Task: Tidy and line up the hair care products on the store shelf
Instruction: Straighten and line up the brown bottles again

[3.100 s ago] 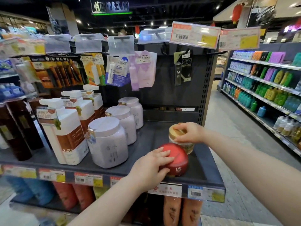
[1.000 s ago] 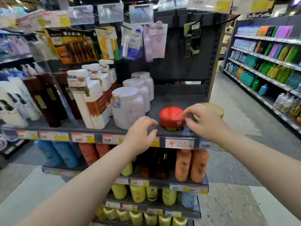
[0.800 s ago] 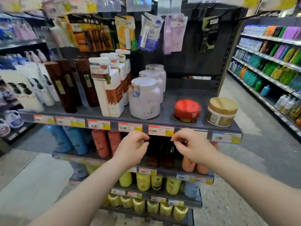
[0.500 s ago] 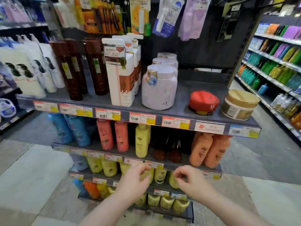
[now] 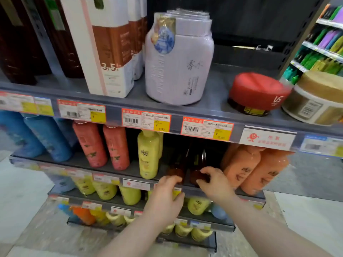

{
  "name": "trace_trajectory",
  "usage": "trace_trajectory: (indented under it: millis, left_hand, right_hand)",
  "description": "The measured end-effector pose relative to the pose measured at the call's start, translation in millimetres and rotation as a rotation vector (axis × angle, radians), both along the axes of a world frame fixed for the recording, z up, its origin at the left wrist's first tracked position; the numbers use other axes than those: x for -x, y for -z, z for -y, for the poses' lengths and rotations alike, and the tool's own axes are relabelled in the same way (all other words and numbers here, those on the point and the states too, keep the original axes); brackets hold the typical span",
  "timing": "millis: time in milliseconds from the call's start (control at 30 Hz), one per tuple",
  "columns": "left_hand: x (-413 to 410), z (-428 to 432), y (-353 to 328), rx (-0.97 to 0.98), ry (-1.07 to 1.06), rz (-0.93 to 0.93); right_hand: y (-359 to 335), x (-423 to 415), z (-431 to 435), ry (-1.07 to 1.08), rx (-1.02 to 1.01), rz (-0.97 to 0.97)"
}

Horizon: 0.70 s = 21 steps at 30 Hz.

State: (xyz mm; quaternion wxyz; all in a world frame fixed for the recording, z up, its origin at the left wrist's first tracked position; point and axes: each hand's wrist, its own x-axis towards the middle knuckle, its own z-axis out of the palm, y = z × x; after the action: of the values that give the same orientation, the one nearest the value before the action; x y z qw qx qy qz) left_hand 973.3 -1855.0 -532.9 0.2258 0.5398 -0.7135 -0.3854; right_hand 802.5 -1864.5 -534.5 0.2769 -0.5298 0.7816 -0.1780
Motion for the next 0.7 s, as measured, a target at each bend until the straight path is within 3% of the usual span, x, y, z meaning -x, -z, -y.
trace_trajectory:
  millis: [467,533,700]
  left_hand:
    - [27.8,47.6,42.6,0.009,-0.075,-0.065]
    - [26.4,47.5,42.2,0.024,-0.074,-0.070]
    - [22.9,44.3,30.0,0.103,-0.004,-0.014]
  right_hand:
    - [52.8,-1.7,52.7,0.330,-0.149,0.136]
    - [45.5,-4.0,48.9,0.377,-0.113,0.239]
    - [-1.3,-5.0,16.7,0.530,-0.005,0.725]
